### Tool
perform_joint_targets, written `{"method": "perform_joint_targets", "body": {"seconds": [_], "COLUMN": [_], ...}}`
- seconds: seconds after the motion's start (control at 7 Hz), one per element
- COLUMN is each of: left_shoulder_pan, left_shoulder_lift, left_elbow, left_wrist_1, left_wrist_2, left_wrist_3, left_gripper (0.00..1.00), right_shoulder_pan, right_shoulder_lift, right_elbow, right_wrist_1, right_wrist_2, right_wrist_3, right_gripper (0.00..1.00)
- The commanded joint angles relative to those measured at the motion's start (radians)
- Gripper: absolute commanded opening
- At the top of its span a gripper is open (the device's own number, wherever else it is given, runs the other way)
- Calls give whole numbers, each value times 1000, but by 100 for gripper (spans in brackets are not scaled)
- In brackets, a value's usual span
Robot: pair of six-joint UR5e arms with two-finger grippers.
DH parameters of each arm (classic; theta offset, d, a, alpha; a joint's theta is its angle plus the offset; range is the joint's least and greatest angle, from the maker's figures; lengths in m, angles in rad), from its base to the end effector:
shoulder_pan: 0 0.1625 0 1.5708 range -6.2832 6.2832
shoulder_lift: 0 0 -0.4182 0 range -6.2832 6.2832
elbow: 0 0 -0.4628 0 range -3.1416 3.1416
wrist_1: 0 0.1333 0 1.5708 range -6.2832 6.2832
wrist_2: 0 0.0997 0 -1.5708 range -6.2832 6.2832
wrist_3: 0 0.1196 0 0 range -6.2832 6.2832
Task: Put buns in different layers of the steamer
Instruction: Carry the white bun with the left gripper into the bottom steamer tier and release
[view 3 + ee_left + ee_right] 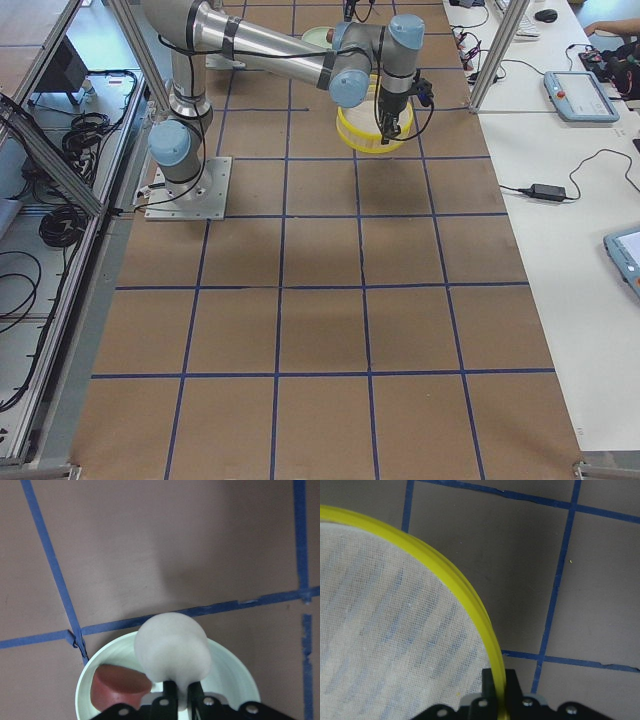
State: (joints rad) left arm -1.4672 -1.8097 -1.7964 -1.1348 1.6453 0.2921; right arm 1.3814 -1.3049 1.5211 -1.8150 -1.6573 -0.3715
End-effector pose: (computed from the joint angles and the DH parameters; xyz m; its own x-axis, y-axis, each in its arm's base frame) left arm -0.0608 -0.6186 0.2394 -0.9798 0.1896 -0.0630 0.1867 0.9812 0.0487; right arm -0.0044 -0.6762 0.3504 -0.9796 -0.1794 0.0906 -0.1797 0.9837 0.0053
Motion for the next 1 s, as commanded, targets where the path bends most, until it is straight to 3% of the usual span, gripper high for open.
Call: {"method": "perform_joint_targets", "body": {"seconds": [0.0,0.14,0.29,0.71,0.86], "left_shoulder_pan": [-127,-193,-261,-323,-323], "left_shoulder_lift": [-2,-38,-72,-164,-175], "left_elbow": [60,96,113,114,112], "left_wrist_1": [32,76,174,265,265], "left_wrist_2": [-115,-139,-222,-226,-220], "left_wrist_3": [-176,-236,-319,-390,-389], "left_gripper": [1,6,6,9,62], "right_shoulder_pan": [-4,-4,-5,-5,-5], "right_shoulder_lift": [-7,-7,-8,-8,-8], "right_elbow": [8,11,13,13,13], "right_wrist_1": [-6,-6,-7,-9,-9], "right_wrist_2": [-44,-41,-39,-45,-42], "right_wrist_3": [-37,-38,-37,-38,-37], "right_gripper": [5,5,5,5,5]}}
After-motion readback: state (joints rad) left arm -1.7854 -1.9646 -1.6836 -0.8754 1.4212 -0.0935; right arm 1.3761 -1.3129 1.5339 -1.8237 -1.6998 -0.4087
